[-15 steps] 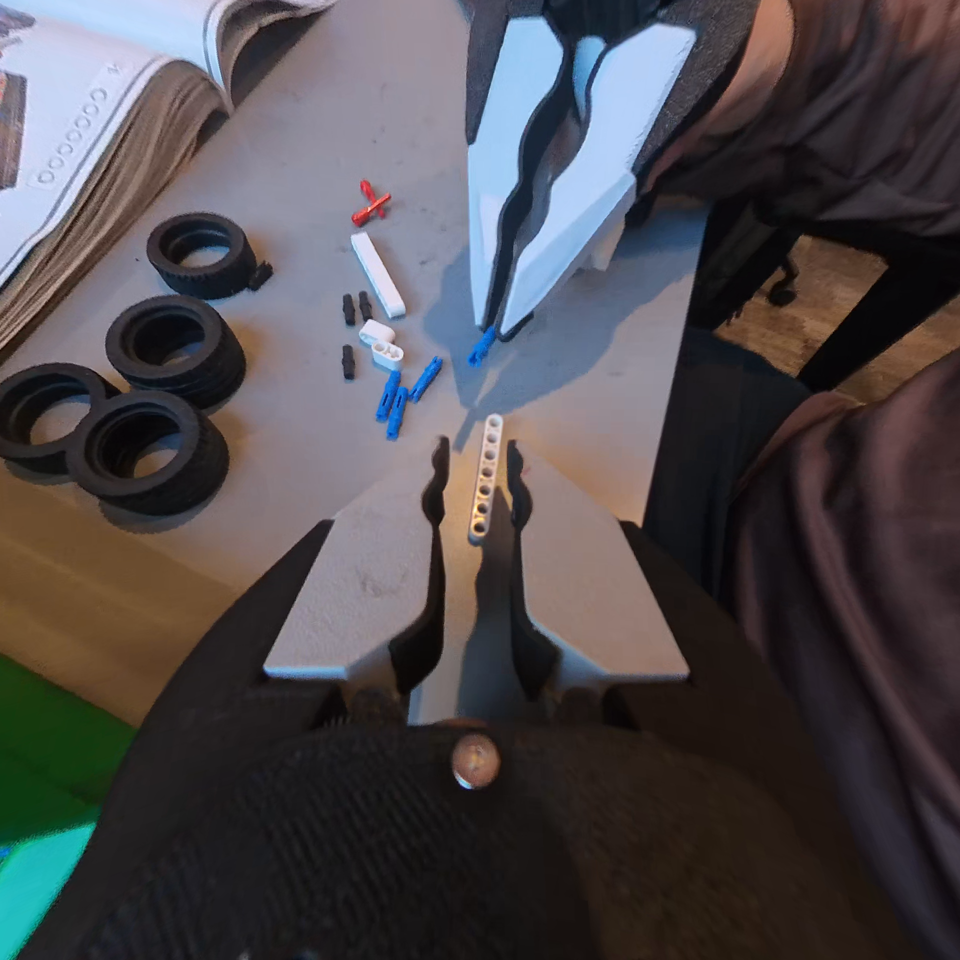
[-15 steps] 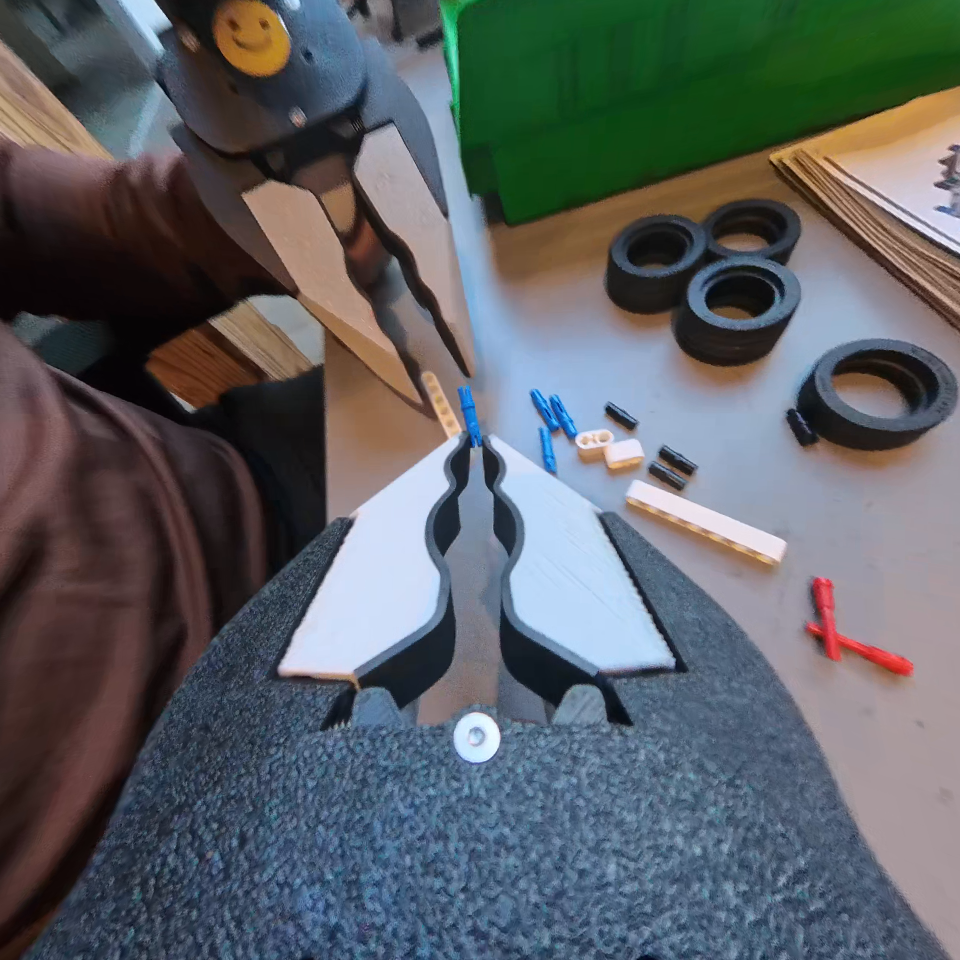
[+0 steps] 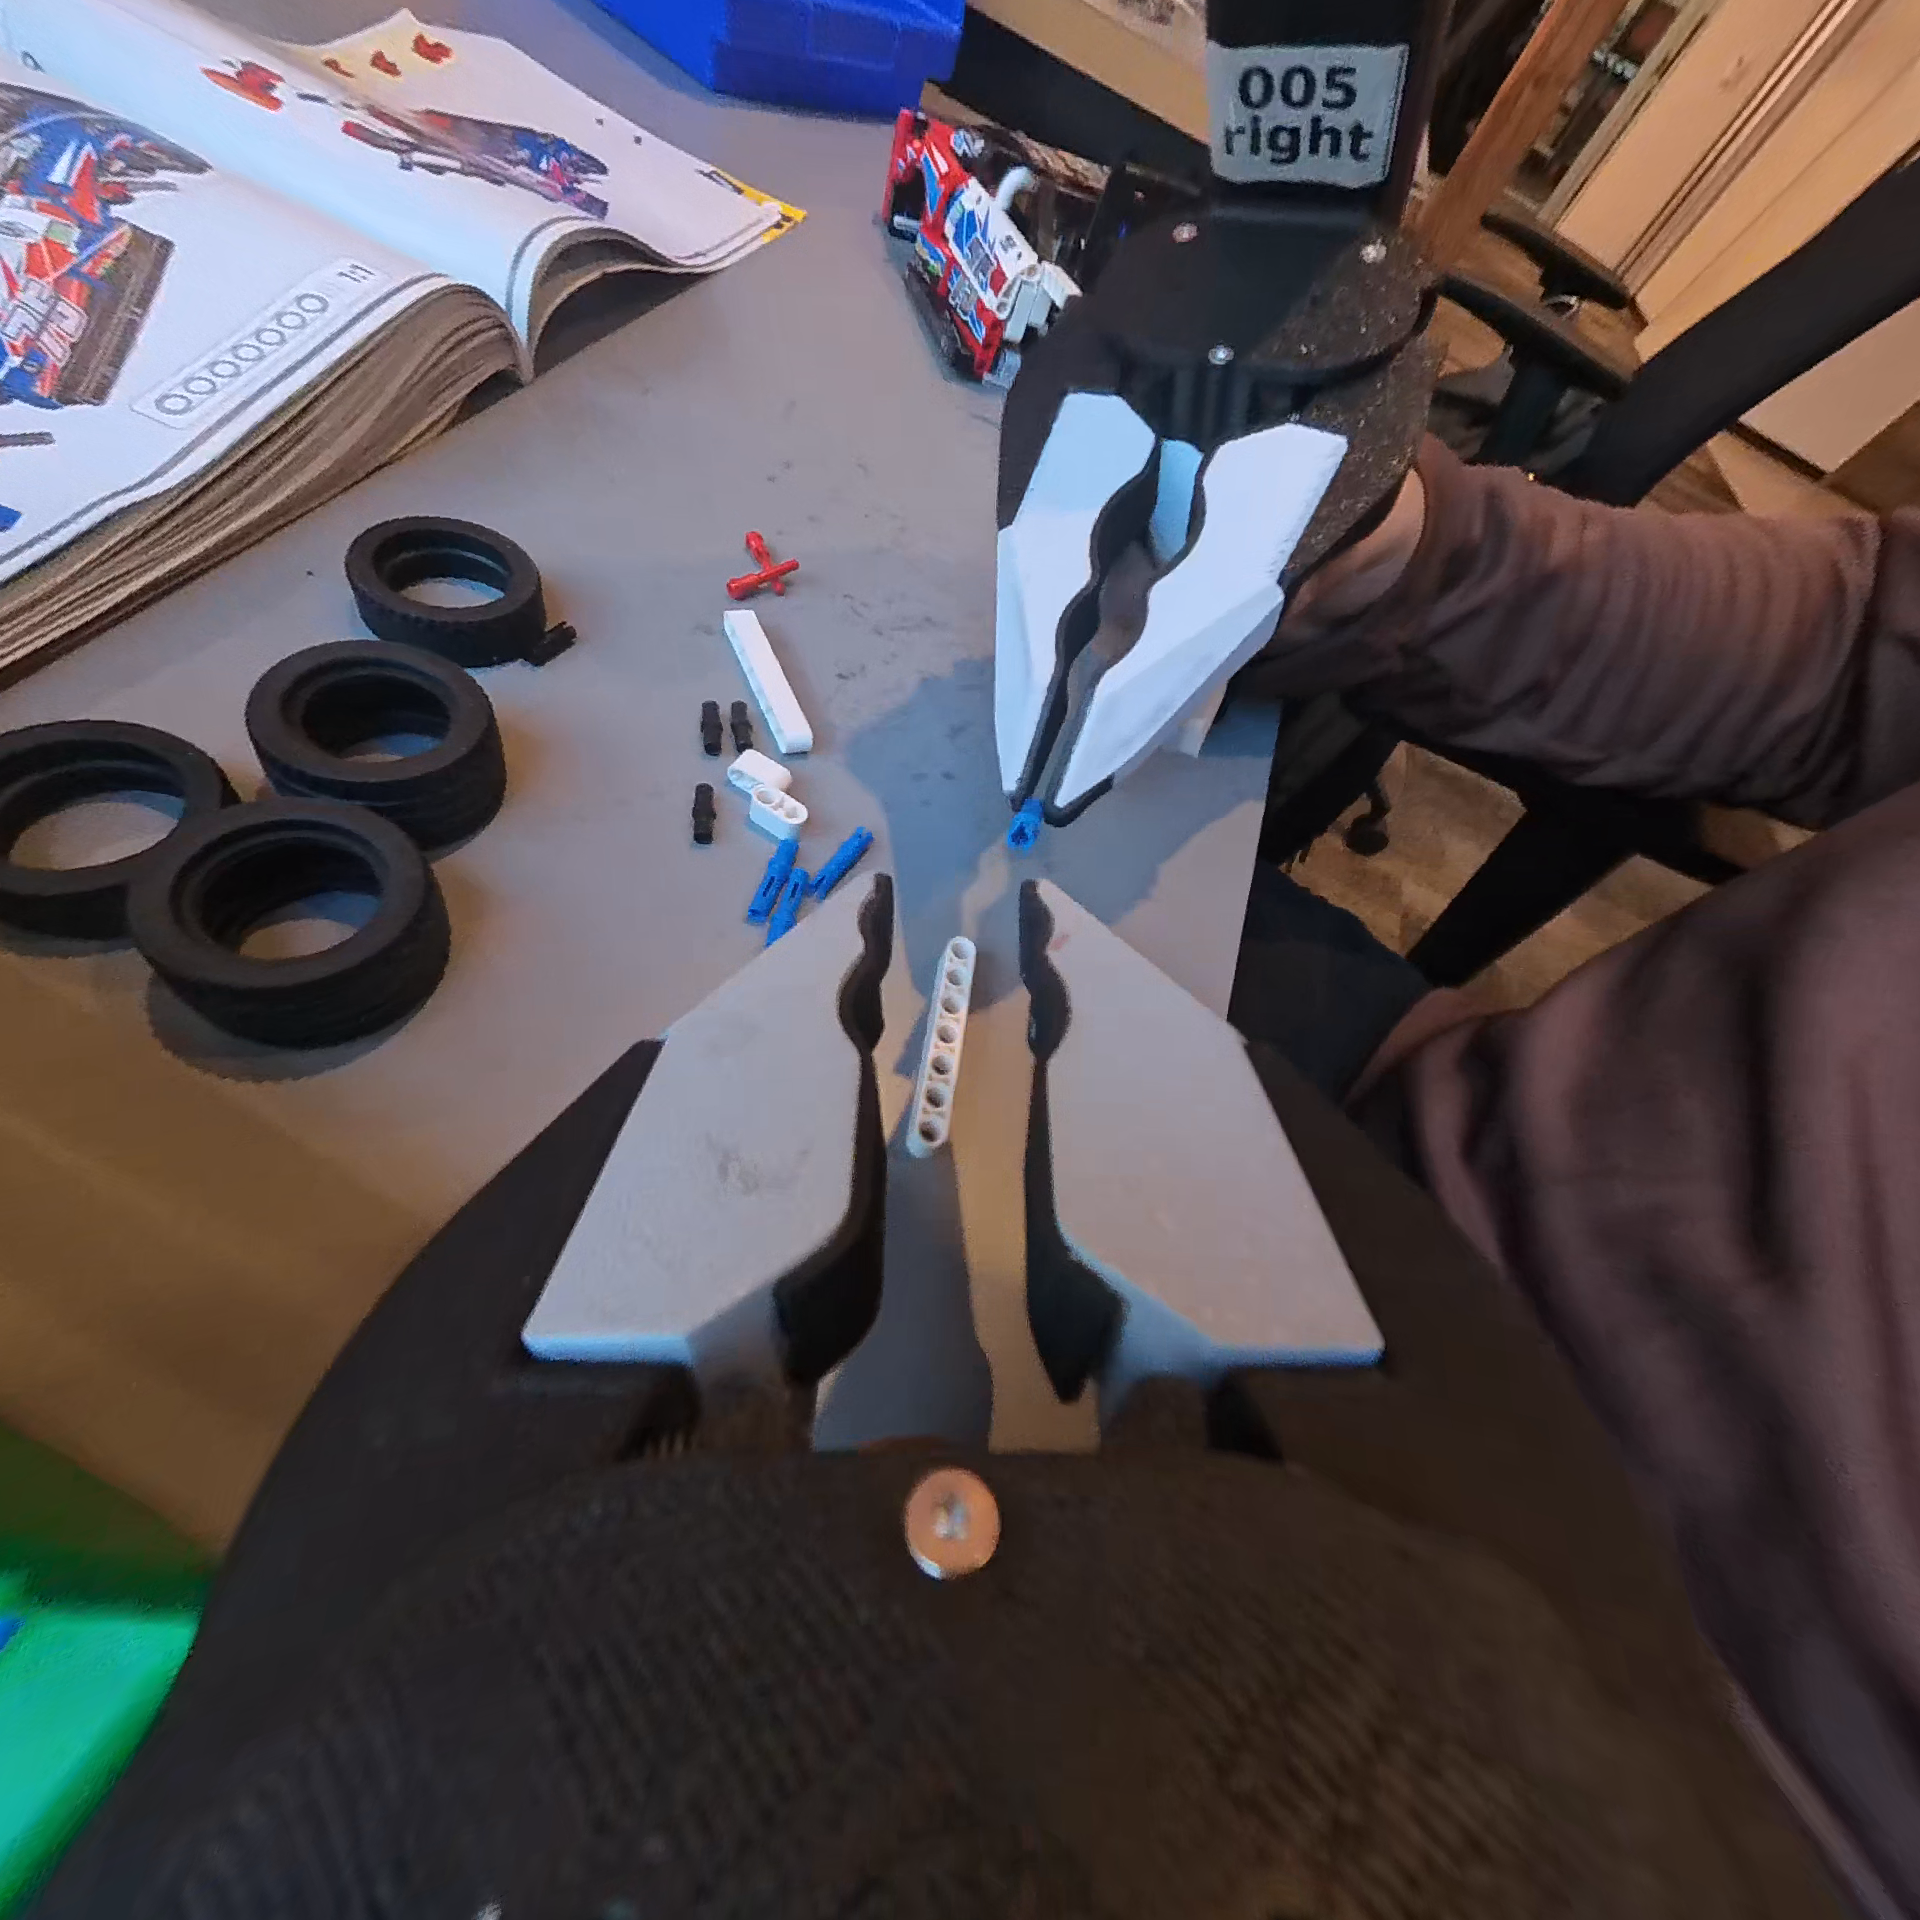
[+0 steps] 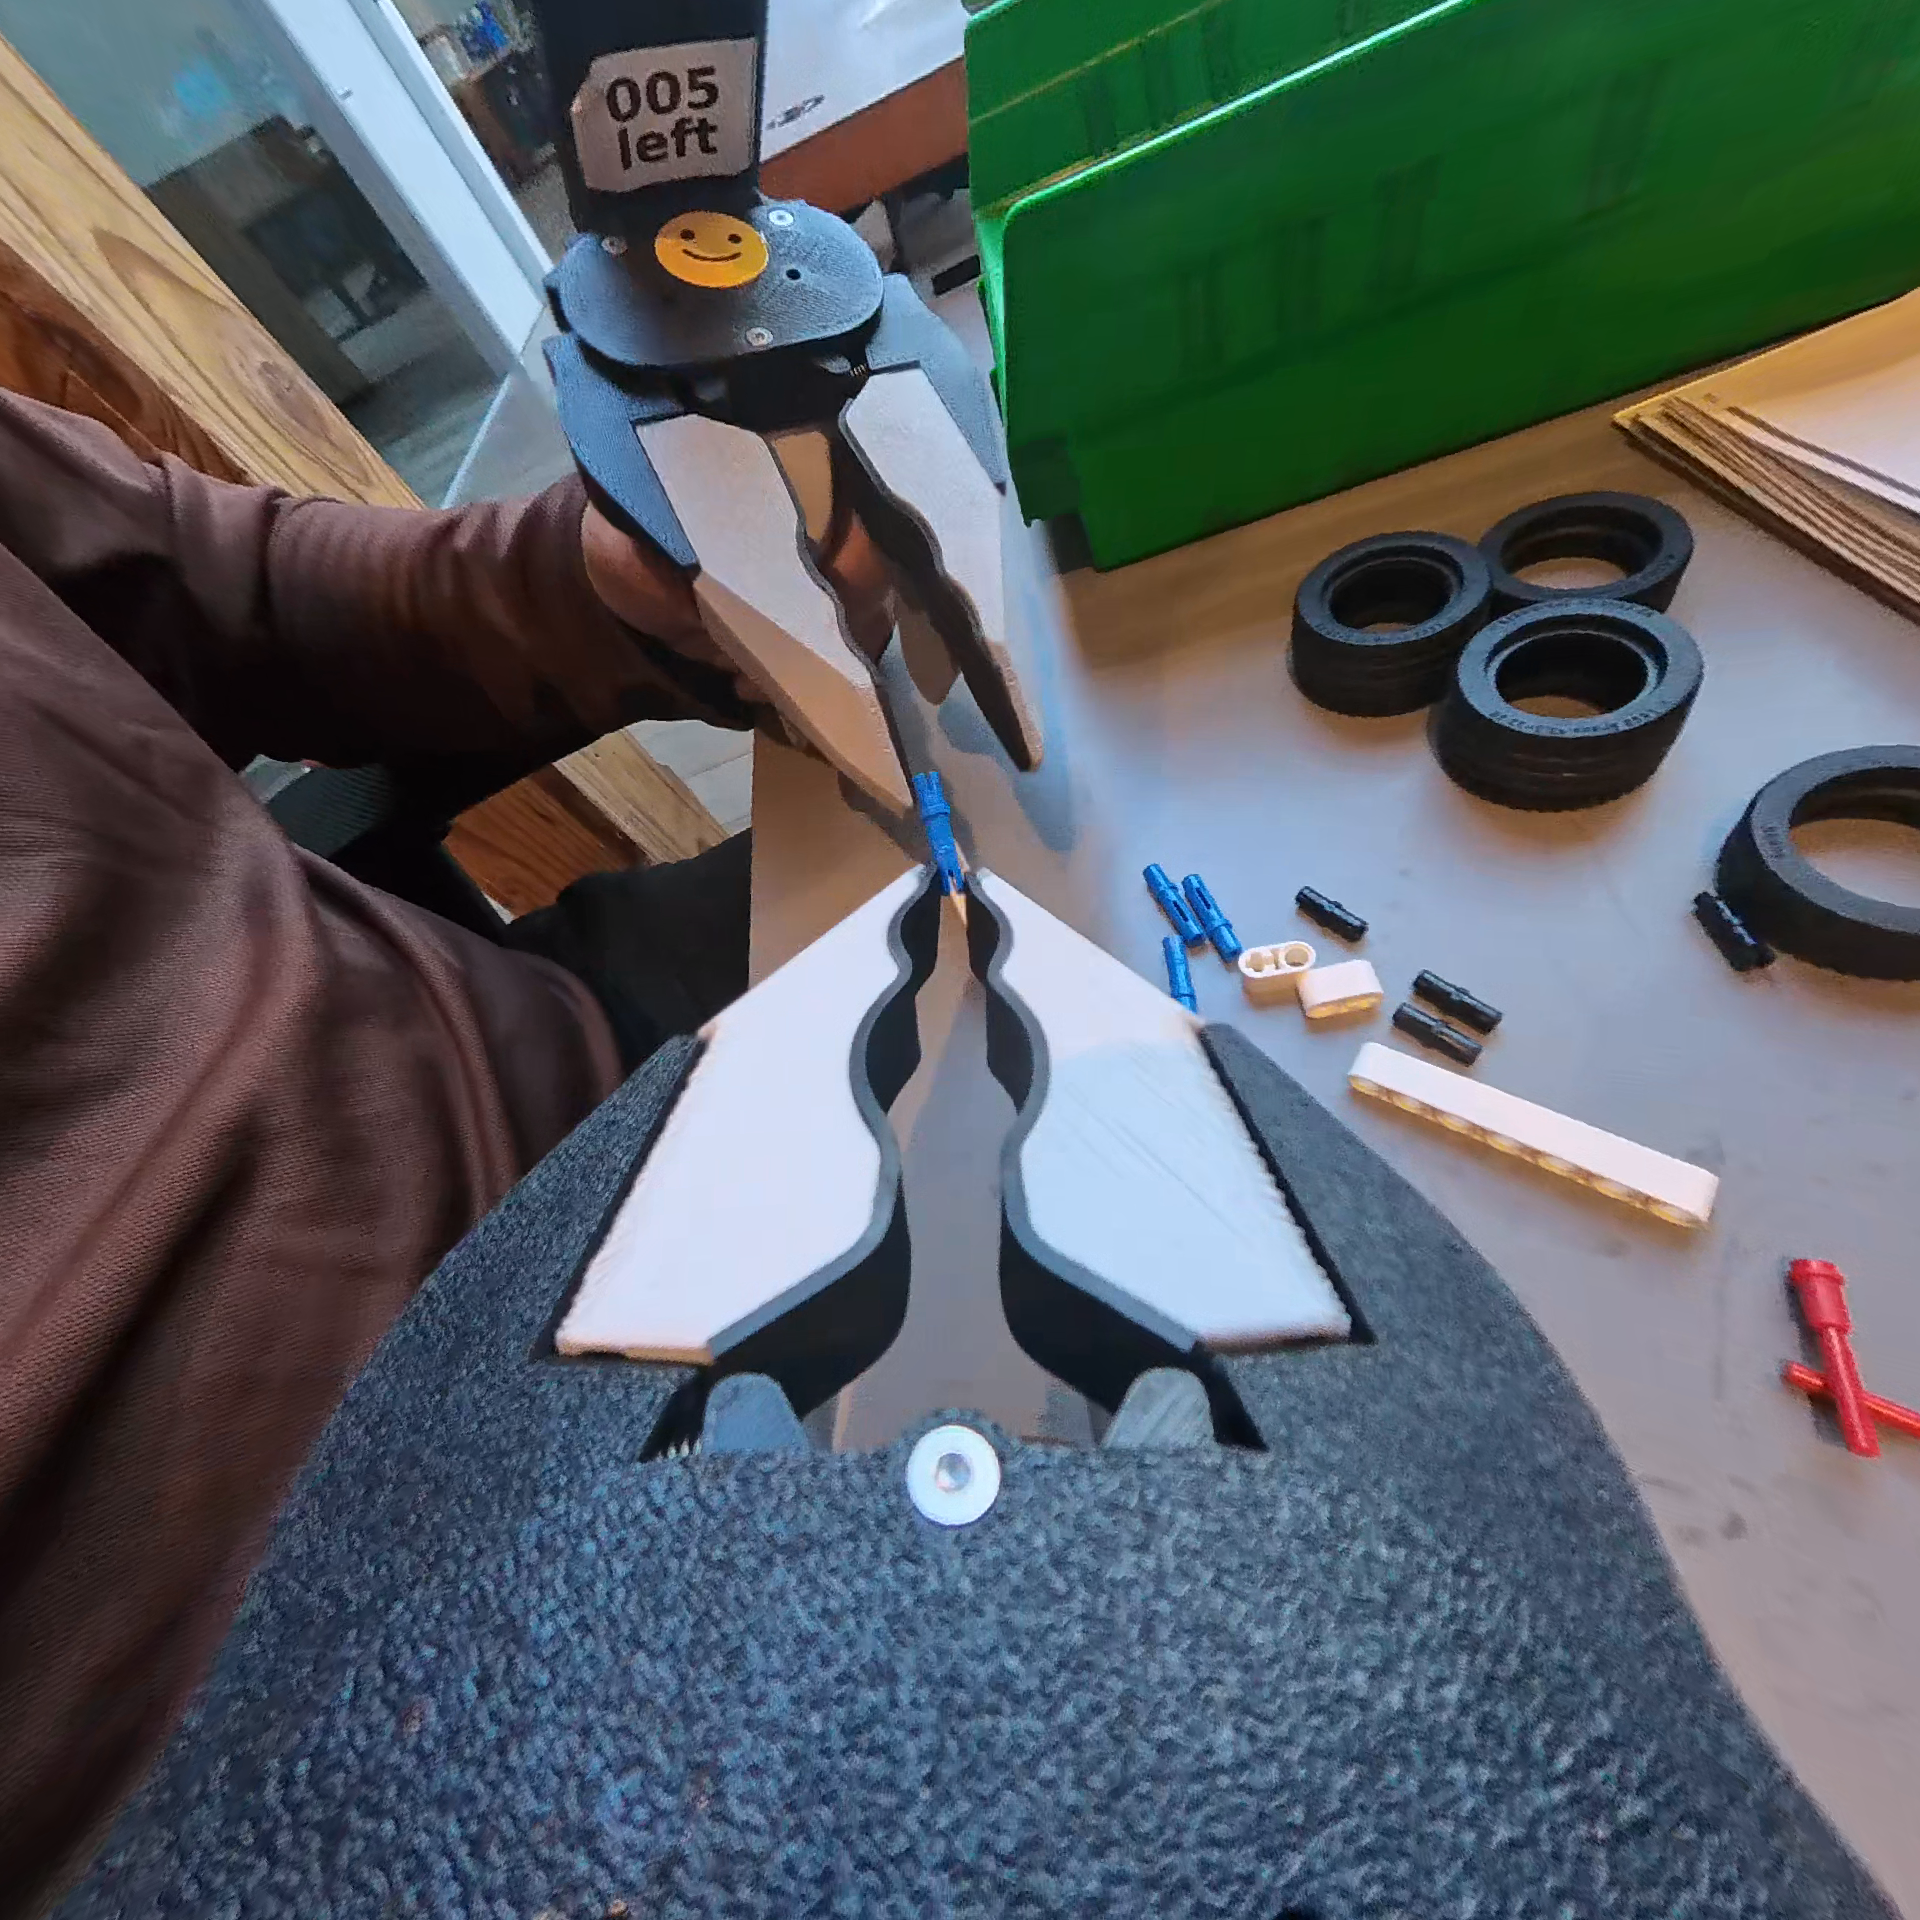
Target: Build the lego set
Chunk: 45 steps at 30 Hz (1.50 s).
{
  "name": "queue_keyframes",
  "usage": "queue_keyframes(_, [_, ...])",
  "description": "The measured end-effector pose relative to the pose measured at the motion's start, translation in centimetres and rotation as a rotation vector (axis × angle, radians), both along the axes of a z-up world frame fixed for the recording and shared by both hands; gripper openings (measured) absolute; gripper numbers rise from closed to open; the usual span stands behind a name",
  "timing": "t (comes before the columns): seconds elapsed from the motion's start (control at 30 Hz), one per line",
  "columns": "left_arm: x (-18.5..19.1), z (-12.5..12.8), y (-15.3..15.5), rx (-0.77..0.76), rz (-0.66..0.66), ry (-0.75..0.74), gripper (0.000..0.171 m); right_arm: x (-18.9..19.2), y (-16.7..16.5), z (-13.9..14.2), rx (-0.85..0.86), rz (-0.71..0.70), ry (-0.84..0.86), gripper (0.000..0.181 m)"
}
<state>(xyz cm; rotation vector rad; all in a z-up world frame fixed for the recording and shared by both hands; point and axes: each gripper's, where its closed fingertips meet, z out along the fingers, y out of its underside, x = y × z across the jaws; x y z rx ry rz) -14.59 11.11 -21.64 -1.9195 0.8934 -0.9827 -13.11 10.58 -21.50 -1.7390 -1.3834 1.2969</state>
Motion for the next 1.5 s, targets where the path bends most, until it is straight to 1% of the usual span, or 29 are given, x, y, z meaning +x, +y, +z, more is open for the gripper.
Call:
queue_keyframes(0.13, [-0.2, 0.4, 0.1, -0.015, 0.012, -0.044, 0.022, -0.1, 0.5, 0.8, 0.004, -0.028, 0.047, 0.004])
queue_keyframes(0.23, [-0.3, 1.0, 0.4, 0.018, 0.04, -0.062, 0.022, -0.2, 1.0, 1.4, 0.001, -0.055, 0.088, 0.004])
queue_keyframes(0.27, [-0.5, 1.1, 0.7, 0.045, 0.064, -0.054, 0.022, -0.3, 1.1, 1.6, -0.015, -0.061, 0.1, 0.004])
queue_keyframes(0.33, [-1.1, 1.5, 1.4, 0.148, 0.125, 0.004, 0.025, -0.5, 1.1, 1.9, -0.086, -0.07, 0.125, 0.004])
queue_keyframes(0.4, [-1.0, 1.4, 1.0, 0.247, 0.113, 0.098, 0.025, -0.6, 1.4, 2.0, -0.141, -0.09, 0.143, 0.004])
queue_keyframes(0.47, [-0.8, 1.4, 0.0, 0.261, 0.07, 0.163, 0.026, -0.6, 1.7, 1.9, -0.162, -0.105, 0.152, 0.004])
queue_keyframes(0.53, [-0.9, 2.6, -1.7, 0.237, 0.044, 0.118, 0.026, -0.5, 1.8, 2.3, -0.177, -0.099, 0.181, 0.004])
queue_keyframes(0.57, [-0.9, 3.1, -3.1, 0.213, 0.005, 0.076, 0.025, -0.4, 1.8, 2.5, -0.183, -0.097, 0.198, 0.004])
queue_keyframes(0.6, [-1.1, 3.3, -4.5, 0.18, -0.035, 0.058, 0.025, -0.3, 1.8, 2.6, -0.191, -0.097, 0.209, 0.004])
queue_keyframes(0.63, [-1.6, 3.1, -5.2, 0.168, -0.031, 0.071, 0.025, -0.2, 1.8, 2.7, -0.204, -0.093, 0.22, 0.004])
queue_keyframes(0.77, [-4.0, 2.1, -4.1, 0.186, 0.15, 0.213, 0.026, -0.3, 1.2, 3.5, -0.299, -0.053, 0.282, 0.004])
queue_keyframes(0.87, [-3.7, 3.6, -2.7, 0.275, 0.247, 0.222, 0.029, -1.0, 0.2, 3.8, -0.346, -0.022, 0.295, 0.004])
queue_keyframes(0.93, [-2.8, 4.5, -2.0, 0.365, 0.273, 0.249, 0.031, -1.4, -0.2, 4.2, -0.38, -0.014, 0.312, 0.004])
queue_keyframes(0.97, [-2.4, 4.7, -1.6, 0.405, 0.286, 0.267, 0.032, -1.6, -0.4, 4.5, -0.41, -0.011, 0.331, 0.004])
queue_keyframes(1.0, [-2.1, 5.1, -1.2, 0.443, 0.304, 0.273, 0.038, -1.6, -0.4, 4.9, -0.446, -0.007, 0.354, 0.004])
queue_keyframes(1.03, [-1.6, 5.4, -1.0, 0.472, 0.309, 0.266, 0.042, -1.7, -0.5, 5.2, -0.483, -0.006, 0.377, 0.004])
queue_keyframes(1.1, [-0.8, 5.8, -0.8, 0.504, 0.302, 0.261, 0.044, -1.6, -0.4, 5.8, -0.555, -0.009, 0.423, 0.005])
queue_keyframes(1.2, [-0.2, 6.2, -0.1, 0.628, 0.314, 0.348, 0.041, -1.5, -0.4, 6.2, -0.644, 0.0, 0.462, 0.005])
queue_keyframes(1.27, [0.6, 6.2, 0.0, 0.684, 0.29, 0.395, 0.039, -1.5, -0.4, 6.1, -0.693, 0.001, 0.474, 0.005])
queue_keyframes(1.37, [1.0, 5.5, 0.5, 0.712, 0.28, 0.457, 0.039, -1.4, -0.2, 6.2, -0.763, 0.012, 0.502, 0.005])
queue_keyframes(1.5, [0.8, 5.3, 0.7, 0.735, 0.262, 0.489, 0.032, -1.3, -0.2, 5.8, -0.779, 0.02, 0.483, 0.004])
